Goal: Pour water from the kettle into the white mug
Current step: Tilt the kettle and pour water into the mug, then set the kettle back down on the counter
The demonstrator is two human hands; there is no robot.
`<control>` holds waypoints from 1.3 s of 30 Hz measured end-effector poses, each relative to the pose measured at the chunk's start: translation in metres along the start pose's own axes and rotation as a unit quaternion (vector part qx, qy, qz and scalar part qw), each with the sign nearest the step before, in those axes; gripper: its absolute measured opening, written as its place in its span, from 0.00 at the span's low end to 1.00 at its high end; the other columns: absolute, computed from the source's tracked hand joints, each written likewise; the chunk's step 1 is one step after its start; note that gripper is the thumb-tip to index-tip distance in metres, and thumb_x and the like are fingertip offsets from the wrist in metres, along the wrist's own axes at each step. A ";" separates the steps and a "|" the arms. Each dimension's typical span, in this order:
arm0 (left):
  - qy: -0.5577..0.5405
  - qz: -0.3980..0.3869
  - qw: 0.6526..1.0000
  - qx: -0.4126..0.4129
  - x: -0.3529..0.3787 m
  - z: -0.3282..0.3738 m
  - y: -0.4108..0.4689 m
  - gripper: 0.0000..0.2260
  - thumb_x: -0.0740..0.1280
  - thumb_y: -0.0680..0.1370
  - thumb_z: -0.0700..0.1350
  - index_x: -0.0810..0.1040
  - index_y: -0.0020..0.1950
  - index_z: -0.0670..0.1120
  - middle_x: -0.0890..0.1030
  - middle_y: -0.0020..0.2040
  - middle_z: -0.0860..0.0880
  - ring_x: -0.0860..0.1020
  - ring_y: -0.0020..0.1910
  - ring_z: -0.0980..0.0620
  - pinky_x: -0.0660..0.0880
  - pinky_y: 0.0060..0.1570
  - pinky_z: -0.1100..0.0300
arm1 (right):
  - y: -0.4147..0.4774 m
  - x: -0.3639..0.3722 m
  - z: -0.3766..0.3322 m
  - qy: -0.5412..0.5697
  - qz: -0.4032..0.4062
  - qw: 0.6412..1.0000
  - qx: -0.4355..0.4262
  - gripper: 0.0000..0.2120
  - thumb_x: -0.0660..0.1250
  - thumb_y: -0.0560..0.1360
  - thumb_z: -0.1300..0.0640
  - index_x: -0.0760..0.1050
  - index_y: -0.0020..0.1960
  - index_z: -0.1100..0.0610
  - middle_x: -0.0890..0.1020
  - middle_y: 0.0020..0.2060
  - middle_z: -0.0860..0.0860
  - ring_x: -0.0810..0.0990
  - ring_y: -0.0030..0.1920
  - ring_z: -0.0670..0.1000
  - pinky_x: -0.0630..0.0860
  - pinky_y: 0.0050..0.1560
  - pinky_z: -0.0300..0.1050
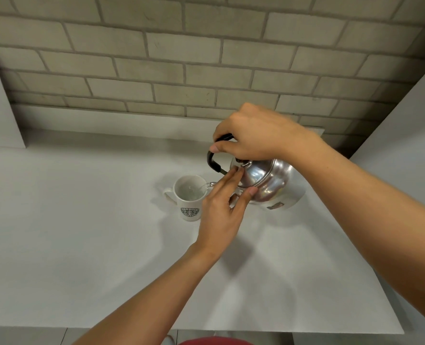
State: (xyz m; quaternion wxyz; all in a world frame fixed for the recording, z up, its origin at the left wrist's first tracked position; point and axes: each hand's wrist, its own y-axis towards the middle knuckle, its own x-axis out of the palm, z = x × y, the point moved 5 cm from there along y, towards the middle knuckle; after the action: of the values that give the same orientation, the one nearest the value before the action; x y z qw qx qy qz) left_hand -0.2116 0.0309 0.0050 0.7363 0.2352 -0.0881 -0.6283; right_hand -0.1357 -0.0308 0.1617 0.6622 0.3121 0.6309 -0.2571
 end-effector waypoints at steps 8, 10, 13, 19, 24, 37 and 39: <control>0.034 -0.028 0.999 -0.004 -0.017 -0.008 0.006 0.12 0.74 0.79 0.51 0.84 0.60 0.49 0.82 0.62 0.53 0.80 0.63 0.56 0.81 0.57 0.49 | -0.037 0.020 0.034 0.108 0.115 0.986 0.052 0.18 0.64 0.81 0.38 0.85 0.60 0.47 0.89 0.46 0.44 0.84 0.43 0.48 0.80 0.50 0.50; 0.034 -0.007 0.999 0.000 -0.024 -0.006 0.012 0.06 0.74 0.79 0.51 0.81 0.52 0.51 0.81 0.53 0.56 0.81 0.55 0.54 0.82 0.49 0.57 | -0.048 0.022 0.041 0.133 0.155 0.977 0.068 0.19 0.65 0.80 0.38 0.85 0.59 0.48 0.88 0.43 0.41 0.84 0.41 0.46 0.80 0.48 0.47; 0.061 0.029 0.998 0.004 -0.034 -0.002 0.025 0.07 0.70 0.82 0.51 0.76 0.55 0.50 0.78 0.53 0.53 0.78 0.54 0.58 0.77 0.42 0.70 | -0.062 0.029 0.051 0.176 0.198 0.959 0.097 0.15 0.67 0.80 0.40 0.86 0.57 0.48 0.88 0.44 0.40 0.83 0.40 0.45 0.79 0.46 0.44; 0.163 -0.126 0.977 0.061 -0.017 0.015 0.057 0.22 0.61 0.86 0.55 0.63 0.80 0.57 0.72 0.68 0.56 0.70 0.60 0.75 0.68 0.56 0.78 | -0.086 0.044 0.061 0.221 0.251 0.934 0.126 0.13 0.70 0.80 0.43 0.87 0.57 0.49 0.88 0.45 0.40 0.85 0.46 0.40 0.76 0.47 0.31; 0.155 -0.171 0.970 0.077 -0.003 0.019 0.073 0.17 0.63 0.86 0.46 0.75 0.75 0.49 0.81 0.58 0.51 0.81 0.54 0.54 0.75 0.59 0.61 | -0.098 0.064 0.072 0.259 0.268 0.917 0.143 0.11 0.70 0.79 0.43 0.85 0.56 0.45 0.87 0.48 0.38 0.84 0.49 0.35 0.74 0.49 0.27; 0.192 -0.149 0.968 0.066 0.008 -0.031 0.151 0.19 0.62 0.85 0.37 0.74 0.75 0.49 0.78 0.50 0.49 0.77 0.49 0.61 0.66 0.51 0.78 | -0.067 0.112 0.150 0.199 0.128 0.945 0.224 0.19 0.51 0.87 0.46 0.68 0.73 0.50 0.81 0.60 0.51 0.79 0.58 0.57 0.78 0.55 0.58; 0.197 -0.148 0.967 0.062 0.011 -0.045 0.167 0.20 0.63 0.85 0.35 0.75 0.75 0.50 0.79 0.50 0.48 0.78 0.48 0.62 0.67 0.50 0.78 | -0.047 0.117 0.161 0.198 0.115 0.947 0.227 0.15 0.53 0.87 0.50 0.69 0.70 0.53 0.83 0.57 0.56 0.81 0.53 0.63 0.79 0.50 0.60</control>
State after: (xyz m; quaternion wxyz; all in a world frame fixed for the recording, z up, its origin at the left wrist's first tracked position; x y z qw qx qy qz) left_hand -0.0428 0.0480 0.0398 0.6222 0.4100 0.0560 -0.6646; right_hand -0.0536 -0.1747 0.0428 0.4607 0.5691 0.6342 -0.2482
